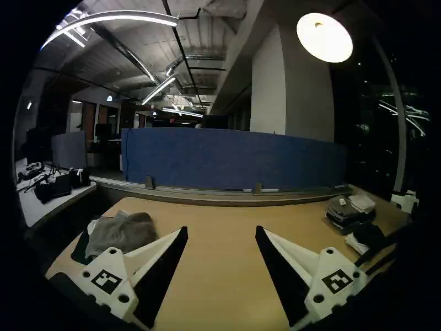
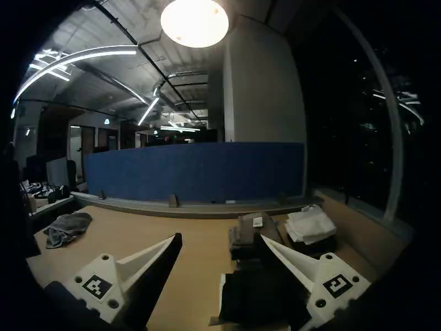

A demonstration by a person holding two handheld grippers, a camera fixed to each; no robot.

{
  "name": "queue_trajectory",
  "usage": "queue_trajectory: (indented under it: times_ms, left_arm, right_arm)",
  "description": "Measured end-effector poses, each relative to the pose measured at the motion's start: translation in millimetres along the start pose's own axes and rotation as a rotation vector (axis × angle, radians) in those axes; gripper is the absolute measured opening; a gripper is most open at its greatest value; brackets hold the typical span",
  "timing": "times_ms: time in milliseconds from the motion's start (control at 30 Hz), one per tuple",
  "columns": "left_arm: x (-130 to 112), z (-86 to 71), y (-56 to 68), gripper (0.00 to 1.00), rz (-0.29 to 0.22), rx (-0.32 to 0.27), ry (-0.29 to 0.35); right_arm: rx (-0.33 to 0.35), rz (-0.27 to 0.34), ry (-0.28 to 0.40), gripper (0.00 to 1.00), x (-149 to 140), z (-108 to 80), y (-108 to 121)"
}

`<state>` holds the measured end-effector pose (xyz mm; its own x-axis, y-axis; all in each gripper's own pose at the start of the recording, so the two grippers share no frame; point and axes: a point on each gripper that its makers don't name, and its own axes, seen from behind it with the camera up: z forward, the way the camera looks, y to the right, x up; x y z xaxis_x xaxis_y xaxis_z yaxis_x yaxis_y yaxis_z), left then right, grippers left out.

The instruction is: Fold towel

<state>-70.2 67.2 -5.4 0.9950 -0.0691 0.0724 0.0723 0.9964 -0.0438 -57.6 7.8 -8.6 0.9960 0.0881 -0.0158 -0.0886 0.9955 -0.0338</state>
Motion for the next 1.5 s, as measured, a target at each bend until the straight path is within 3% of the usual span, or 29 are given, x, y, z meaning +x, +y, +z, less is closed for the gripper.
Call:
queue_trajectory:
  times_ms: [267, 400, 667, 800, 1000, 1267, 1500]
  left_arm:
    - [-5.3, 4.1, 3.5, 0.91, 0.107, 0.002, 0.028]
    - [-6.9, 5.5, 4.1, 0.91, 0.133, 0.005, 0.055]
    - [-19.4, 10.9, -9.8, 0.91, 0.15, 0.048, 0.097]
    - [-28.2, 10.6, -15.7, 0.91, 0.151, 0.068, 0.117]
    - [-47.1, 12.2, -15.1, 0.91, 0.146, 0.065, 0.13]
    - [-77.0, 15.8, -12.9, 0.91, 0.136, 0.064, 0.141]
    - [-104.8, 16.1, -18.4, 0.91, 0.113, 0.071, 0.132]
  right_arm:
    - [-0.017, 0.04, 0.014, 1.0, 7.2, -2.5, 0.7]
    - [-0.022, 0.048, -0.001, 1.0, 4.4, -4.3, -0.3]
    - [-0.057, 0.072, -0.038, 1.0, -2.0, -8.4, 10.1]
    - [-0.081, 0.053, -0.056, 1.0, -2.4, -9.1, 15.5]
    - [-0.12, 0.009, -0.069, 1.0, -1.4, -6.7, 17.2]
    - [-0.106, -0.016, -0.055, 1.0, 0.7, -2.8, 2.5]
    - [-0.089, -0.041, -0.053, 1.0, -5.1, -2.3, -4.7]
